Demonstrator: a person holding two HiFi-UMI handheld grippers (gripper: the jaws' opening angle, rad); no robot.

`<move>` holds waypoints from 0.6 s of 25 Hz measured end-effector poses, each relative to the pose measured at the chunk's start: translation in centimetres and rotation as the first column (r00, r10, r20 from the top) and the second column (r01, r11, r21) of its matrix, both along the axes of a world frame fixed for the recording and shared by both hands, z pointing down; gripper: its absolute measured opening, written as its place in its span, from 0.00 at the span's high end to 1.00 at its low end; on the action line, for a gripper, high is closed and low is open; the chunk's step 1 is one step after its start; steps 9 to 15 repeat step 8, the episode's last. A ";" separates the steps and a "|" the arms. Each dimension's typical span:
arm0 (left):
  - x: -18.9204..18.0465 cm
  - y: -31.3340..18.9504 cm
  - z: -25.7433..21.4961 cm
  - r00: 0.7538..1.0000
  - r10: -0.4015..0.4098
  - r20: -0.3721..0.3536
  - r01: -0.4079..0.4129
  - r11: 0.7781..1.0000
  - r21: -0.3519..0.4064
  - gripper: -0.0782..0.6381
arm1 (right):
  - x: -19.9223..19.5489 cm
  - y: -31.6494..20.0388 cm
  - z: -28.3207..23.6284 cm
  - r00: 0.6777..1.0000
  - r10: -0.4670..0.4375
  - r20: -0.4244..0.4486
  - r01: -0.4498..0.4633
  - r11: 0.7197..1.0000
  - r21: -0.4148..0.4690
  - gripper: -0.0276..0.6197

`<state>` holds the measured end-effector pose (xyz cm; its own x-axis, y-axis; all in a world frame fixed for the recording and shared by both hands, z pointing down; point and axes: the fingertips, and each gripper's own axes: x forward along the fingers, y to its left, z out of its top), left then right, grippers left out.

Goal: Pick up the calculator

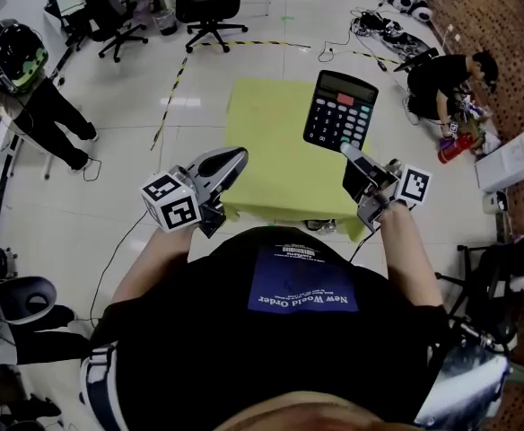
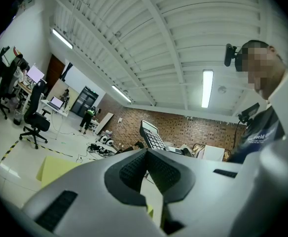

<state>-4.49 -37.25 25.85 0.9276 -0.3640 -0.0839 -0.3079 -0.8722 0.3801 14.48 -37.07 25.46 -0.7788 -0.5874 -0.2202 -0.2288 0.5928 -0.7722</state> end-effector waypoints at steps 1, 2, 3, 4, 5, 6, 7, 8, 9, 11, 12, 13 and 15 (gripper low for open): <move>0.0 0.2 0.1 1.000 -0.001 0.001 0.001 1.000 -0.001 0.88 | 0.0 0.1 0.1 1.000 -0.001 -0.001 0.001 1.000 -0.001 0.89; -0.1 0.3 0.2 1.000 -0.002 0.002 0.002 1.000 -0.003 0.88 | -0.1 0.2 0.2 1.000 -0.003 -0.002 0.003 1.000 -0.002 0.89; -0.1 0.3 0.3 1.000 -0.002 0.002 0.002 1.000 -0.004 0.88 | -0.2 0.2 0.2 1.000 -0.004 -0.003 0.004 1.000 -0.003 0.89; -0.1 0.2 0.3 1.000 -0.002 0.002 0.003 1.000 -0.005 0.88 | -0.2 0.1 0.2 1.000 -0.005 -0.005 0.005 1.000 -0.004 0.89; -0.1 0.2 0.3 1.000 -0.002 0.001 0.002 1.000 -0.005 0.88 | -0.2 0.0 0.3 1.000 -0.006 -0.005 0.006 1.000 -0.006 0.89; 0.0 0.2 0.2 1.000 -0.001 0.001 0.001 1.000 -0.005 0.88 | -0.2 -0.1 0.2 1.000 -0.006 -0.006 0.006 1.000 -0.007 0.89; 0.0 0.1 0.2 1.000 0.000 0.001 0.000 1.000 -0.005 0.88 | -0.2 -0.2 0.2 1.000 -0.007 -0.007 0.007 1.000 -0.007 0.89; 0.0 0.1 0.1 1.000 0.001 0.001 -0.001 1.000 -0.005 0.88 | -0.2 -0.3 0.2 1.000 -0.007 -0.007 0.007 1.000 -0.008 0.89; 0.0 0.1 0.1 1.000 0.001 0.001 -0.001 1.000 -0.005 0.88 | -0.2 -0.3 0.2 1.000 -0.007 -0.007 0.007 1.000 -0.008 0.89; 0.0 0.1 0.1 1.000 0.001 0.001 -0.001 1.000 -0.005 0.88 | -0.2 -0.3 0.2 1.000 -0.007 -0.007 0.007 1.000 -0.008 0.89; 0.0 0.1 0.1 1.000 0.001 0.001 -0.001 1.000 -0.005 0.88 | -0.2 -0.3 0.2 1.000 -0.007 -0.007 0.007 1.000 -0.008 0.89; 0.0 0.1 0.1 1.000 0.001 0.001 -0.001 1.000 -0.005 0.88 | -0.2 -0.3 0.2 1.000 -0.007 -0.007 0.007 1.000 -0.008 0.89; 0.0 0.1 0.1 1.000 0.001 0.001 -0.001 1.000 -0.005 0.88 | -0.2 -0.3 0.2 1.000 -0.007 -0.007 0.007 1.000 -0.008 0.89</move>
